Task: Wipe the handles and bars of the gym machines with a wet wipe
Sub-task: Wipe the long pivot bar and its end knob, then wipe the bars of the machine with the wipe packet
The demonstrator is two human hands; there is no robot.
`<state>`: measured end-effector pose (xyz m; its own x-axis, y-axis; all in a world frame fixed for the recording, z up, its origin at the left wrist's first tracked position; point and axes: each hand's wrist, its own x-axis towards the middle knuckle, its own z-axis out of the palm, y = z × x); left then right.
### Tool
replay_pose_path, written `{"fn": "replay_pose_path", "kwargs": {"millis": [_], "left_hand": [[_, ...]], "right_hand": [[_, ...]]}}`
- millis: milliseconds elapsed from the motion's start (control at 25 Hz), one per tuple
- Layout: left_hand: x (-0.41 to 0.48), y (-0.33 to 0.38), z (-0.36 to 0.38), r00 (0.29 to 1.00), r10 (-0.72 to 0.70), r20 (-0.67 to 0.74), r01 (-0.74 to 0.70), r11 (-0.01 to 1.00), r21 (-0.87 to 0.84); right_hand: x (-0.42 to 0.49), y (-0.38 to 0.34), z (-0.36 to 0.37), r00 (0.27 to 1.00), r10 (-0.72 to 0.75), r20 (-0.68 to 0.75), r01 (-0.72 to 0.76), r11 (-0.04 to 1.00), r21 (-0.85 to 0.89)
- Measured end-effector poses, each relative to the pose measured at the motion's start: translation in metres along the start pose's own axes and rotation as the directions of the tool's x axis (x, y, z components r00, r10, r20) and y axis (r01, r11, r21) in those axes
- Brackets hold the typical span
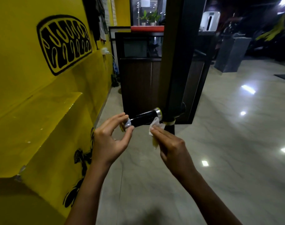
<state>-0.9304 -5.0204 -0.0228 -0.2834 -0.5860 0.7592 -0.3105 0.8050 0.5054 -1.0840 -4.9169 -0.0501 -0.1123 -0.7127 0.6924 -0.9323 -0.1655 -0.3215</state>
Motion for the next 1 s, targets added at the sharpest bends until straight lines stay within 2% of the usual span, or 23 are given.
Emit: {"fn": "replay_pose_path", "kwargs": {"millis": [120, 200, 320, 480, 560, 640, 720, 840, 1000], "left_hand": [[0.015, 0.031, 0.014, 0.991, 0.132, 0.010, -0.132, 0.991, -0.031], [0.024, 0.056, 0.038, 0.971, 0.212, 0.108, -0.199, 0.973, -0.118], [0.034, 0.090, 0.096, 0.913, 0.254, 0.319, -0.193, 0.959, -0.209], [0.041, 0.128, 0.191, 0.826, 0.319, 0.464, -0.119, 0.905, -0.409], [0.039, 0.148, 0.239, 0.744, 0.304, 0.595, -0.040, 0.909, -0.414], [0.030, 0.192, 0.297, 0.634, 0.343, 0.693, -0.013, 0.901, -0.434], [0.027, 0.204, 0.323, 0.592, 0.348, 0.727, -0.012, 0.906, -0.424], [0.013, 0.287, 0.404, 0.412, 0.502, 0.760, -0.005, 0.836, -0.549], [-0.001, 0.421, 0.503, 0.185, 0.703, 0.687, -0.176, 0.711, -0.680]], "right_hand": [[-0.004, 0.020, -0.027, 0.990, 0.084, -0.112, -0.079, 0.996, 0.050], [-0.004, 0.041, -0.049, 0.958, 0.137, -0.250, -0.129, 0.990, 0.048], [-0.012, 0.080, -0.087, 0.890, 0.264, -0.371, -0.283, 0.959, 0.003], [-0.041, 0.135, -0.147, 0.805, 0.412, -0.427, -0.485, 0.871, -0.075], [-0.059, 0.159, -0.176, 0.761, 0.460, -0.458, -0.558, 0.824, -0.099], [-0.089, 0.190, -0.220, 0.697, 0.527, -0.487, -0.664, 0.730, -0.160], [-0.099, 0.202, -0.235, 0.697, 0.604, -0.387, -0.700, 0.689, -0.186], [-0.141, 0.241, -0.309, 0.544, 0.713, -0.442, -0.836, 0.504, -0.214], [-0.198, 0.305, -0.419, 0.405, 0.755, -0.516, -0.904, 0.245, -0.351]]}}
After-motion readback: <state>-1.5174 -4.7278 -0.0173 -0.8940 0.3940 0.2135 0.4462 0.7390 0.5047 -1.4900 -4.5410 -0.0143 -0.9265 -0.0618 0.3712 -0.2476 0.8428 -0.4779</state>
